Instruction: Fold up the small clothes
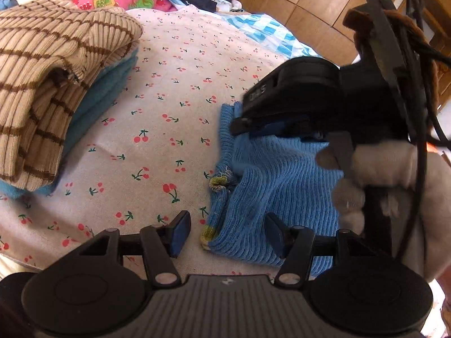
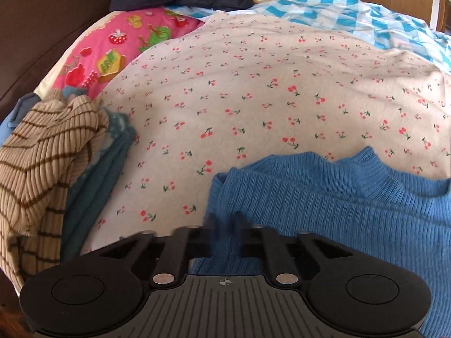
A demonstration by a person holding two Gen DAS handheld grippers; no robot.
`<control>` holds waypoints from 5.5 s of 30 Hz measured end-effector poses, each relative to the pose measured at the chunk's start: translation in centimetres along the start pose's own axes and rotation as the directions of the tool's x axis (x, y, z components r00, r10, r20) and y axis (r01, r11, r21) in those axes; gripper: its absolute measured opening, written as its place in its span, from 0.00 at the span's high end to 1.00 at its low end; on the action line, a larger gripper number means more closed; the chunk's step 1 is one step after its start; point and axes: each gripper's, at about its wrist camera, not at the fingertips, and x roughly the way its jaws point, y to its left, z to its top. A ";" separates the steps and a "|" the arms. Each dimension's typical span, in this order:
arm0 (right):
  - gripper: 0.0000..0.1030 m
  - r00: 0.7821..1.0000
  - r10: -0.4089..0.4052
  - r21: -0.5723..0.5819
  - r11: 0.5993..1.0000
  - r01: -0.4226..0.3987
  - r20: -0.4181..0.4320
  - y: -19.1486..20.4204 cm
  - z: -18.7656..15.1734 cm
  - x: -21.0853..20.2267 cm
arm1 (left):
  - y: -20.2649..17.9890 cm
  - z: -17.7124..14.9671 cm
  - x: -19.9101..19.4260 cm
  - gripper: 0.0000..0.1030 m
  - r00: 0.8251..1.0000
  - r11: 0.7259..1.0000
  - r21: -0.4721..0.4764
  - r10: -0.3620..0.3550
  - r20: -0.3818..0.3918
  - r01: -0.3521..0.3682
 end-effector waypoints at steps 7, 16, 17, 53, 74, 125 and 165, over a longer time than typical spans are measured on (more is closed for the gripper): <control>0.90 0.999 -0.013 -0.035 0.999 0.011 -0.049 0.9 1.0 0.9 | 0.1 0.0 0.0 0.39 1.000 1.000 -0.008 -0.008 -0.009 0.008; 0.52 0.993 -0.076 -0.115 0.991 0.065 -0.095 2.5 1.7 0.9 | -0.1 -0.2 -0.1 0.39 0.999 1.000 -0.002 -0.028 -0.015 0.028; 0.52 0.988 -0.113 -0.150 0.984 0.096 -0.106 3.1 1.7 1.5 | -0.1 -0.2 -0.1 0.39 0.999 1.000 0.001 -0.029 -0.015 0.029; 0.90 0.974 0.128 0.131 0.979 -0.154 0.185 -10.1 -0.2 -12.9 | -6.2 -0.3 -0.5 0.76 0.997 0.984 0.175 -0.018 0.071 0.006; 0.90 0.918 -0.011 0.551 0.802 -0.229 0.397 -30.2 -13.4 -17.4 | -25.7 -7.5 1.7 0.77 0.979 0.790 0.578 -0.169 -0.112 0.203; 0.84 0.951 -0.103 0.329 0.944 0.001 0.291 -22.2 -18.1 -18.3 | -20.6 -3.0 0.9 0.64 0.992 0.864 0.488 -0.106 -0.068 0.125; 0.84 0.876 -0.248 0.346 0.933 0.101 0.414 -24.1 -14.1 -17.6 | -21.4 1.9 5.2 0.55 0.999 0.871 0.490 -0.050 0.016 0.036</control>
